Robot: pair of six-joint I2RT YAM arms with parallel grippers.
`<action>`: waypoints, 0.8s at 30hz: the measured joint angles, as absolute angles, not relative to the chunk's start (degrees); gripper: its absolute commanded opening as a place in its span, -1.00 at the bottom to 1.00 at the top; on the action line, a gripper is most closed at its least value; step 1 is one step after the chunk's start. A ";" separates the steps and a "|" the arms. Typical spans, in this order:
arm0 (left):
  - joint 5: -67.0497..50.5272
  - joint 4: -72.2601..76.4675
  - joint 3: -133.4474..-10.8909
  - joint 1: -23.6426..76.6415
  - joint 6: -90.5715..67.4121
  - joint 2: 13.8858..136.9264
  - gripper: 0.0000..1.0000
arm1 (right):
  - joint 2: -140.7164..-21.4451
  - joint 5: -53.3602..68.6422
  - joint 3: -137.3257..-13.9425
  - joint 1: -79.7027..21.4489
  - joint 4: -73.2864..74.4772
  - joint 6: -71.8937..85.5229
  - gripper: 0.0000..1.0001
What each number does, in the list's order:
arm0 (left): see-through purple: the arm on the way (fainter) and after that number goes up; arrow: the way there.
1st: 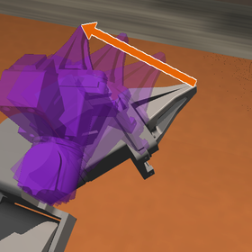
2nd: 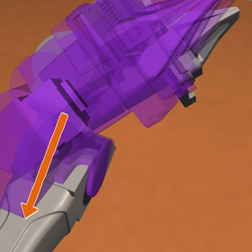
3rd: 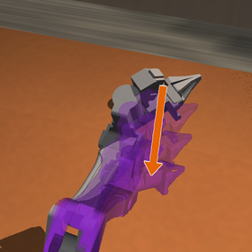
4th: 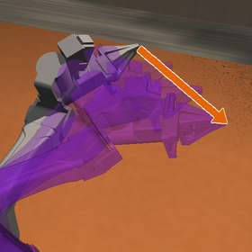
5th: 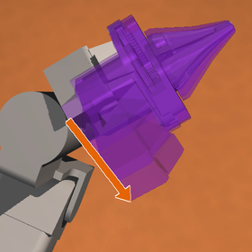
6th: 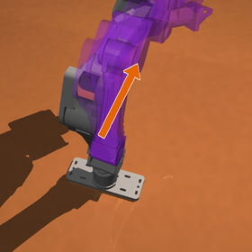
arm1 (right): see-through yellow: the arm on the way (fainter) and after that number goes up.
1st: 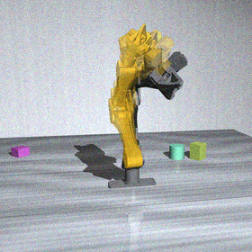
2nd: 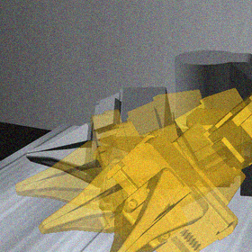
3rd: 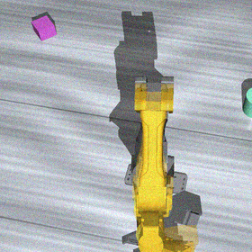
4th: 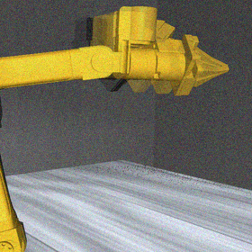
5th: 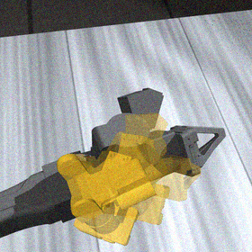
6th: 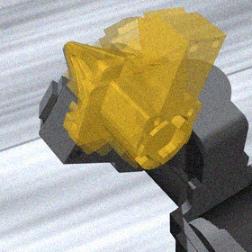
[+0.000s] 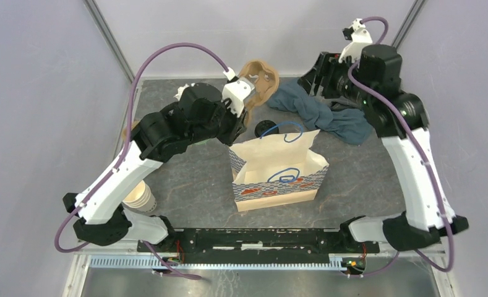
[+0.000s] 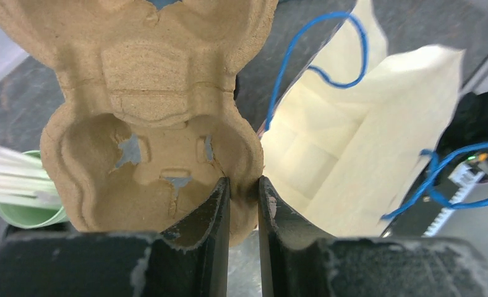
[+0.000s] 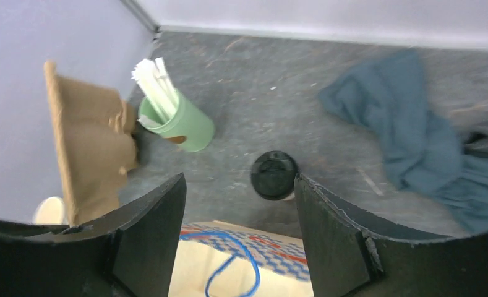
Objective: Pack the takeout coffee
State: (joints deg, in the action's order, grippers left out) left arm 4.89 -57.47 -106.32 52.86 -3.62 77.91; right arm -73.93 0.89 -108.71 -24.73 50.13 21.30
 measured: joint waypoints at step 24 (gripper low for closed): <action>10.11 -59.68 -93.19 55.55 13.15 68.66 -0.96 | -79.75 48.69 -96.55 -21.30 23.99 42.33 -0.27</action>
